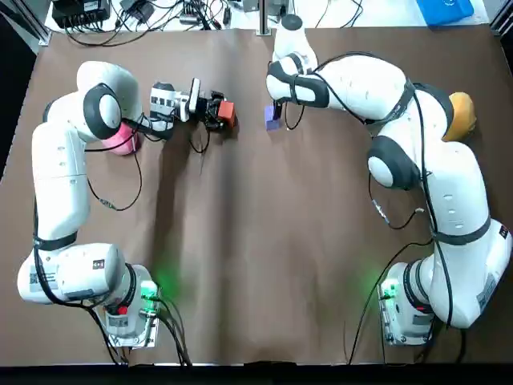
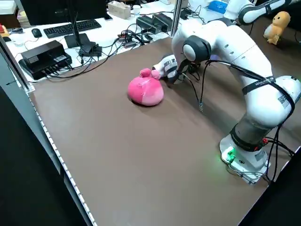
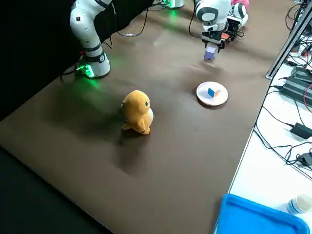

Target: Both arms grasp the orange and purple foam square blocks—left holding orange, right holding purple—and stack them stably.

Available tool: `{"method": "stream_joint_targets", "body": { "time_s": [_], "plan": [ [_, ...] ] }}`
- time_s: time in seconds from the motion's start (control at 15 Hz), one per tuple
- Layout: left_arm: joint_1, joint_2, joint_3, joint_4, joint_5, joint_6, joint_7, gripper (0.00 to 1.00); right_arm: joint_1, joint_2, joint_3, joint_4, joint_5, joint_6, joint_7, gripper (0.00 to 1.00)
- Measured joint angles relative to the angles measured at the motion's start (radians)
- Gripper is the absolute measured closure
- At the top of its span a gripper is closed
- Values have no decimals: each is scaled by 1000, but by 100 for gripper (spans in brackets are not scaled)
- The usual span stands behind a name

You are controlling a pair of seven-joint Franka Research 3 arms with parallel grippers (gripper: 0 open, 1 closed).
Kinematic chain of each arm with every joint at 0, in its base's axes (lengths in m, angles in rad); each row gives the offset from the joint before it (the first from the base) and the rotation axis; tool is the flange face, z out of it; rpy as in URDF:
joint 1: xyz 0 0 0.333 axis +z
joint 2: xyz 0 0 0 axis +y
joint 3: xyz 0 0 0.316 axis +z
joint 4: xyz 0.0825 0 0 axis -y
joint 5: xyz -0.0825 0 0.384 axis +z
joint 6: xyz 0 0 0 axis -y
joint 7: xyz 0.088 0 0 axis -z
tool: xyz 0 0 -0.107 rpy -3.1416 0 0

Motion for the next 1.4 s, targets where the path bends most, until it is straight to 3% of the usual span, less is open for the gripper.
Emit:
{"method": "stream_joint_targets", "body": {
  "time_s": [0.07,0.33,0.73,0.8,1.0,1.2,1.4],
  "plan": [
    [-3,0,0,2,0,0,5,35,0,7,0,2,0,1,-1,0],
    [-30,7,-1,19,-15,5,6,36,8,34,2,13,0,4,-7,0],
    [-200,8,-4,52,-193,121,9,36,14,54,4,19,0,5,-31,2],
    [-214,9,-4,56,-199,122,11,36,13,55,5,19,2,5,-31,6],
    [-234,12,-4,60,-218,127,26,36,-13,55,32,33,21,7,-31,37],
    [-235,19,-3,63,-223,129,46,36,-53,53,53,63,30,-20,-31,40],
    [-235,30,-2,73,-223,129,46,36,-92,40,57,120,58,-153,-31,40]
  ]
}}
